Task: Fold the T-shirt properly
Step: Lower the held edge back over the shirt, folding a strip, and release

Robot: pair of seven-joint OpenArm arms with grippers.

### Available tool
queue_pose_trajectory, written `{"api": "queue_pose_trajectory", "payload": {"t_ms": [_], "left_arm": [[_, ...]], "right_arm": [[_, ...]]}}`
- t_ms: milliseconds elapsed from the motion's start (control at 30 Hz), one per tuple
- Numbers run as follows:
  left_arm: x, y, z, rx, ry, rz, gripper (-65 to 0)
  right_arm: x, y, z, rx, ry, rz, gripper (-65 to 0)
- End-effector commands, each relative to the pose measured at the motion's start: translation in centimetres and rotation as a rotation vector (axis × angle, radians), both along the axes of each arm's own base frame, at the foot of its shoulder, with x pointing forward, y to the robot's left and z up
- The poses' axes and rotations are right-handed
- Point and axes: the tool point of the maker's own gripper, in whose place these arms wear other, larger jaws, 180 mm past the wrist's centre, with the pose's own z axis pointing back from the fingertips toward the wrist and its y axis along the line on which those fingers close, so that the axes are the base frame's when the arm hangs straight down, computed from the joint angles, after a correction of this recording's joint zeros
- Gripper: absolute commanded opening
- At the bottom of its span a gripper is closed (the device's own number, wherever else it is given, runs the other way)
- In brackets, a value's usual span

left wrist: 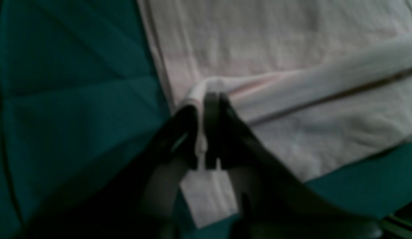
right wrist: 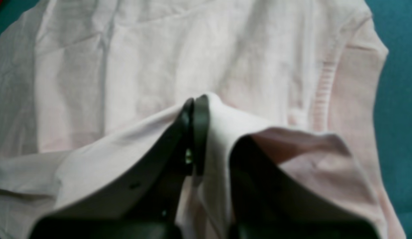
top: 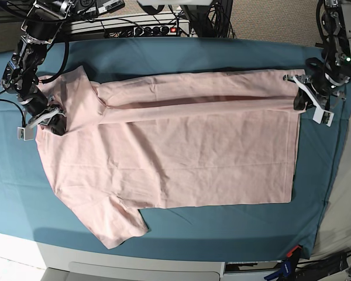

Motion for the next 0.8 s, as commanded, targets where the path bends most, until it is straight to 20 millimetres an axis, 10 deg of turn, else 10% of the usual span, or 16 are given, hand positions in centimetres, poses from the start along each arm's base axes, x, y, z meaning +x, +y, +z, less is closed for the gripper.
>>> {"api": "queue_pose_trajectory", "payload": {"t_ms": [0, 467, 533, 633, 767], "left_arm": [[0.94, 0.35, 1.32, 0.001, -0.048, 0.003, -65.0], [1.16, -0.05, 1.65, -0.020, -0.063, -0.008, -65.0], [1.16, -0.04, 1.66, -0.020, -0.063, -0.008, -53.7], [1.16, -0.03, 1.66, -0.019, -0.063, -0.007, -28.9], [1.09, 0.19, 1.50, -0.006, -0.057, -0.003, -26.4]], "right_arm": [[1.01, -0.91, 1.98, -0.012, -0.061, -0.009, -65.0], [0.90, -0.86, 1.81, -0.013, -0.049, -0.005, -65.0], [0.86, -0.85, 1.75, -0.013, -0.046, -0.004, -60.9], [0.85, -0.84, 1.75, -0.013, -0.045, -0.004, -38.0], [0.85, -0.80, 1.78, -0.008, -0.046, -0.004, -37.4]]}}
